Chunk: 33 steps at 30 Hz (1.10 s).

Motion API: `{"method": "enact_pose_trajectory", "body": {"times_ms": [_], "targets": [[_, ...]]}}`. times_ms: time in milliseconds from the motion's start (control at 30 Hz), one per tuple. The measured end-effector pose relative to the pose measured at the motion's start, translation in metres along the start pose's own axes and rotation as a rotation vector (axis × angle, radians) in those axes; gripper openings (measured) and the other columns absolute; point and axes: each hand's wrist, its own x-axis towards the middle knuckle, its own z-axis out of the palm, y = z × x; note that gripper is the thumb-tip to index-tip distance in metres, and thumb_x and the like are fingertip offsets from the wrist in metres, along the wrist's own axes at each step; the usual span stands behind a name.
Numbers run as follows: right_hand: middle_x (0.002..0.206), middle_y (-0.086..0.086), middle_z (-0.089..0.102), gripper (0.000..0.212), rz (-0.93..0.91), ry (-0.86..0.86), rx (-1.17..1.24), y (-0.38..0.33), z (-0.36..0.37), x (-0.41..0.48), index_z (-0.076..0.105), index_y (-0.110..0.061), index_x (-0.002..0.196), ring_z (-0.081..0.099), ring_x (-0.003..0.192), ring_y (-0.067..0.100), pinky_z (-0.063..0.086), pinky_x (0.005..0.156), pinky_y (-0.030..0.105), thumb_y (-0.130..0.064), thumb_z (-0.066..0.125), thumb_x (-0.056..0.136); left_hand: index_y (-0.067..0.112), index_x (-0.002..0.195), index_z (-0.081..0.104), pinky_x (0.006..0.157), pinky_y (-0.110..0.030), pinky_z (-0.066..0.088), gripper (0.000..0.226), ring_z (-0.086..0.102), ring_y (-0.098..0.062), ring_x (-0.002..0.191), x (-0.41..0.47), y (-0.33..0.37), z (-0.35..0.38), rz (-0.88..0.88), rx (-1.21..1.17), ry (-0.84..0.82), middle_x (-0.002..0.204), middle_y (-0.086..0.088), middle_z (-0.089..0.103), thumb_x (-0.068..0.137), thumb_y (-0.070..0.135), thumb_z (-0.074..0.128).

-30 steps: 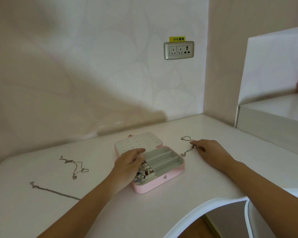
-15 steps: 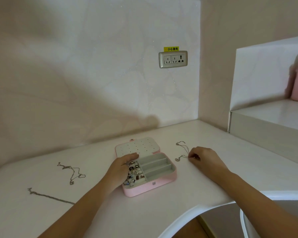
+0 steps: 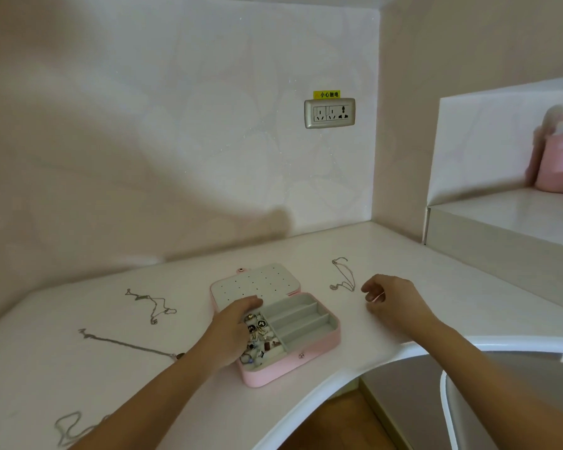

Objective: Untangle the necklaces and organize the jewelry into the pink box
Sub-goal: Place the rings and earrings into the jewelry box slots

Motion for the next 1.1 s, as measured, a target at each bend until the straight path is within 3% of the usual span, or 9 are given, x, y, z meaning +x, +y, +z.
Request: {"method": "enact_pose_trajectory", "body": {"times_ms": [133, 233, 367, 467, 567, 667, 933, 1100], "targets": [[0.104, 0.001, 0.07, 0.025, -0.08, 0.006, -0.05, -0.019, -0.003, -0.009, 0.072, -0.013, 0.107, 0.054, 0.083, 0.004, 0.036, 0.067, 0.0, -0.004, 0.056, 0.09, 0.015, 0.135, 0.05, 0.087, -0.015, 0.041, 0.057, 0.046, -0.019, 0.128, -0.017, 0.008, -0.011, -0.007, -0.035, -0.047, 0.14, -0.001, 0.048, 0.092, -0.015, 0.029], [0.098, -0.007, 0.07, 0.021, -0.151, -0.029, 0.067, -0.053, -0.006, -0.022, 0.074, -0.018, 0.098, 0.058, 0.079, -0.002, 0.039, 0.067, -0.002, -0.007, 0.057, 0.092, 0.015, 0.125, 0.059, 0.066, -0.004, 0.045, 0.04, 0.057, -0.012, 0.105, -0.029, 0.012, -0.021, 0.013, -0.161, -0.005, 0.12, 0.0, 0.058, 0.096, -0.005, 0.04], [0.086, -0.013, 0.069, 0.015, -0.257, -0.169, 0.282, -0.097, -0.005, -0.042, 0.07, -0.023, 0.086, 0.061, 0.077, -0.002, 0.043, 0.068, 0.006, -0.01, 0.063, 0.088, 0.029, 0.1, 0.068, 0.069, -0.005, 0.044, 0.028, 0.059, 0.003, 0.096, -0.044, 0.004, -0.028, 0.158, -0.086, 0.119, 0.109, 0.017, 0.062, 0.094, 0.007, 0.053], [0.083, -0.007, 0.069, 0.013, -0.316, -0.254, 0.395, -0.119, 0.002, -0.056, 0.069, -0.023, 0.084, 0.062, 0.079, 0.003, 0.044, 0.069, 0.008, -0.009, 0.067, 0.085, 0.028, 0.093, 0.072, 0.067, -0.012, 0.05, 0.021, 0.066, -0.004, 0.085, -0.054, 0.006, -0.029, 0.201, -0.15, 0.096, 0.093, 0.004, 0.072, 0.089, 0.01, 0.062], [0.084, -0.001, 0.071, 0.014, -0.372, -0.285, 0.528, -0.129, 0.013, -0.065, 0.069, -0.02, 0.084, 0.067, 0.08, 0.007, 0.053, 0.076, 0.019, -0.006, 0.07, 0.083, 0.017, 0.092, 0.073, 0.064, -0.015, 0.051, 0.015, 0.07, -0.013, 0.079, -0.062, 0.015, -0.028, 0.176, -0.341, 0.003, 0.085, -0.002, 0.075, 0.078, 0.014, 0.071], [0.083, -0.001, 0.07, 0.017, -0.412, -0.252, 0.604, -0.132, 0.023, -0.066, 0.069, -0.021, 0.083, 0.068, 0.079, 0.012, 0.056, 0.076, 0.024, -0.004, 0.072, 0.08, 0.011, 0.092, 0.073, 0.064, -0.017, 0.052, 0.026, 0.071, -0.015, 0.074, -0.064, 0.018, -0.028, 0.141, -0.464, -0.036, 0.081, -0.008, 0.075, 0.067, 0.019, 0.072], [0.08, -0.012, 0.066, 0.02, -0.576, -0.047, 0.445, -0.129, 0.043, -0.051, 0.071, -0.024, 0.081, 0.064, 0.08, 0.009, 0.053, 0.073, 0.025, -0.006, 0.074, 0.076, 0.012, 0.092, 0.076, 0.062, -0.018, 0.052, 0.03, 0.071, -0.016, 0.076, -0.057, 0.018, -0.035, 0.079, -0.548, -0.056, 0.084, -0.012, 0.075, 0.063, 0.018, 0.074], [0.082, -0.014, 0.066, 0.011, -0.648, 0.037, 0.408, -0.128, 0.053, -0.047, 0.075, -0.023, 0.081, 0.063, 0.078, 0.006, 0.052, 0.069, 0.019, -0.015, 0.071, 0.076, 0.016, 0.08, 0.078, 0.06, -0.017, 0.053, 0.013, 0.068, -0.011, 0.066, -0.048, 0.02, -0.038, 0.059, -0.463, 0.001, 0.077, -0.01, 0.074, 0.07, 0.009, 0.075]]}}
